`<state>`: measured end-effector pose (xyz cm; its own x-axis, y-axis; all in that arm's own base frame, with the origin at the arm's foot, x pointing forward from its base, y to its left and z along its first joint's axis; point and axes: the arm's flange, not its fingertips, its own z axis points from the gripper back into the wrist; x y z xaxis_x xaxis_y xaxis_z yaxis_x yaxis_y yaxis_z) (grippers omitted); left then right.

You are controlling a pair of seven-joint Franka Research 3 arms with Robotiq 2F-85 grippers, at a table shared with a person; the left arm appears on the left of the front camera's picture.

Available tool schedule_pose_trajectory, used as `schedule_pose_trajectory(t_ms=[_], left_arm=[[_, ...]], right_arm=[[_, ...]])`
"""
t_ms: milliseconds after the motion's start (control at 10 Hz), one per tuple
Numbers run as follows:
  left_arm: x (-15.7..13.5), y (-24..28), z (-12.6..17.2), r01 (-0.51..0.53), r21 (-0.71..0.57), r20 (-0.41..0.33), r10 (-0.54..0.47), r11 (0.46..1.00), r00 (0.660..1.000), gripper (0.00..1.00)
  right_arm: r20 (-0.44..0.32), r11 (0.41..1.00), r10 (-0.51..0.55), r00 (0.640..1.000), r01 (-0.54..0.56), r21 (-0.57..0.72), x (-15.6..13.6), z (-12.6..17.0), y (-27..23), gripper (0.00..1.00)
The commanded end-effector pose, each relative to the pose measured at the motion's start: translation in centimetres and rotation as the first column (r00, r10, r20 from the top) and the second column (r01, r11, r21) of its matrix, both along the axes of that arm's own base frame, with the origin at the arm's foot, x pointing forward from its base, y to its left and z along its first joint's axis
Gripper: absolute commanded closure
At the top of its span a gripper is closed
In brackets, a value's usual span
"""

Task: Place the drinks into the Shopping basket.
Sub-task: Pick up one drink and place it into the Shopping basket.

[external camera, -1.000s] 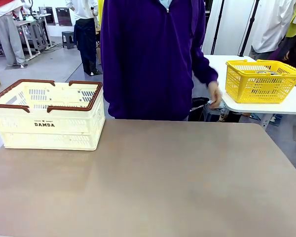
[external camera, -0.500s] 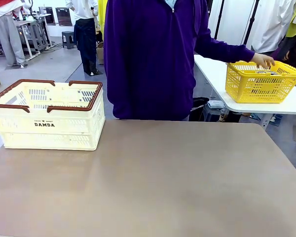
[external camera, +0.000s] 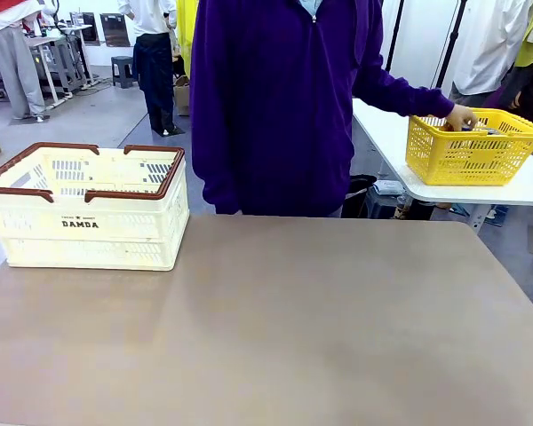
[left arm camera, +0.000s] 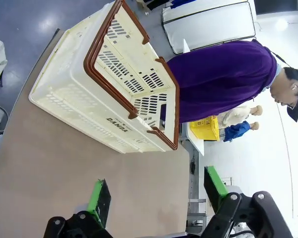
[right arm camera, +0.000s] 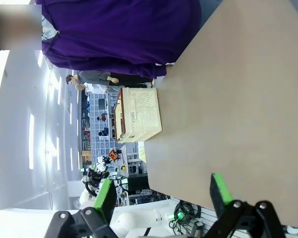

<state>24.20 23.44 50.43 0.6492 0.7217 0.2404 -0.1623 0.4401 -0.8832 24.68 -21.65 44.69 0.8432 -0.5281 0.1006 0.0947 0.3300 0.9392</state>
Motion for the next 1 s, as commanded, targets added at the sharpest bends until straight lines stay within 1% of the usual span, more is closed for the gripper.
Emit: schedule_pose_trajectory(t_ms=[0,900], left_arm=[[-0.10,0.04,-0.01,0.009,0.010,0.003,-0.009,1.000,1.000,0.00],[-0.10,0.04,-0.01,0.009,0.010,0.003,-0.009,1.000,1.000,0.00]], right_arm=[[0.007,1.000,0.000,1.000,0.000,0.010,0.03,0.55,-0.11,0.00],[0.007,1.000,0.000,1.000,0.000,0.010,0.03,0.55,-0.11,0.00]])
